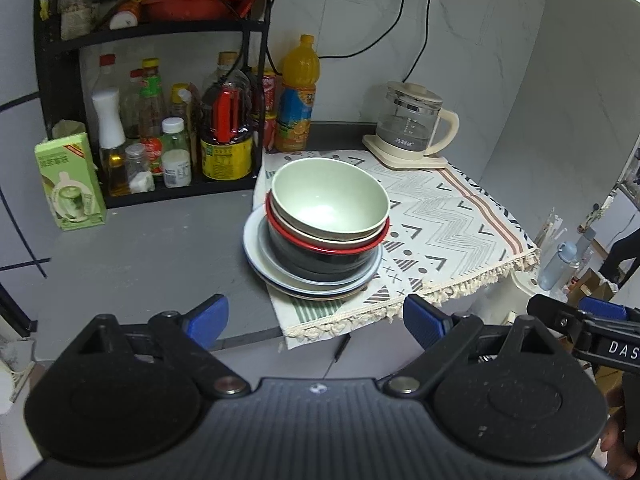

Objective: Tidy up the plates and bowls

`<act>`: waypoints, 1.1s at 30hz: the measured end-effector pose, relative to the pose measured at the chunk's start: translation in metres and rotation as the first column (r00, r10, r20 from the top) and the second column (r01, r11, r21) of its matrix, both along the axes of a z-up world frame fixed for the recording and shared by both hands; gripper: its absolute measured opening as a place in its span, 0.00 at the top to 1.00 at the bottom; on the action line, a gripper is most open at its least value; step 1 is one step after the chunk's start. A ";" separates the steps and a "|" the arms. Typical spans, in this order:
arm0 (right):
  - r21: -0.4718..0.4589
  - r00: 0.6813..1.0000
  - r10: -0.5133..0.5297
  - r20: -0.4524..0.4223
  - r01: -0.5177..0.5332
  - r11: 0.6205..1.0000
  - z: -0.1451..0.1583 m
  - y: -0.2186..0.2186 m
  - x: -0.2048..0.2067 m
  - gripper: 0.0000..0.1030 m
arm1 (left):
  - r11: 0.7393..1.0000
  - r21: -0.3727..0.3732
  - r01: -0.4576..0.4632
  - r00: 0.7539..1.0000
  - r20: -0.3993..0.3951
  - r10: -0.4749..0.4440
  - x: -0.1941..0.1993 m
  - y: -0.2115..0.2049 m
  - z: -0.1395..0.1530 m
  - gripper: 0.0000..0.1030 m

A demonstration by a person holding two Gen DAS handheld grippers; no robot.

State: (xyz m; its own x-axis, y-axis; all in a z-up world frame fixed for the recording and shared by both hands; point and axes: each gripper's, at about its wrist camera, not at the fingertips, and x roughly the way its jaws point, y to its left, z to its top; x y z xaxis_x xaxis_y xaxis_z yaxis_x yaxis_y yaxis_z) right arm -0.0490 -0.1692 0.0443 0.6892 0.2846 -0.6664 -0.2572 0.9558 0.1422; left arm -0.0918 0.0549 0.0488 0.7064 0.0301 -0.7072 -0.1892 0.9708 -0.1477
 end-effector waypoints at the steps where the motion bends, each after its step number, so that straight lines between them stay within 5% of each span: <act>1: -0.002 1.000 0.001 0.003 -0.001 1.000 0.001 0.000 -0.001 0.00 | 1.000 -0.001 -0.006 1.000 -0.003 0.006 -0.002 0.001 0.001 0.10; 33: 0.005 1.000 0.002 0.000 -0.002 1.000 -0.001 -0.008 -0.001 0.00 | 1.000 0.010 0.003 1.000 -0.005 -0.003 -0.006 -0.010 0.006 0.10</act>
State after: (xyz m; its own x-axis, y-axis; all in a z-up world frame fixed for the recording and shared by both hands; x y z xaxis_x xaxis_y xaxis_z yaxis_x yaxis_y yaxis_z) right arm -0.0498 -0.1771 0.0436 0.6889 0.2889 -0.6648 -0.2590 0.9547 0.1465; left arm -0.0975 0.0453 0.0552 0.7033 0.0355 -0.7101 -0.1871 0.9728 -0.1367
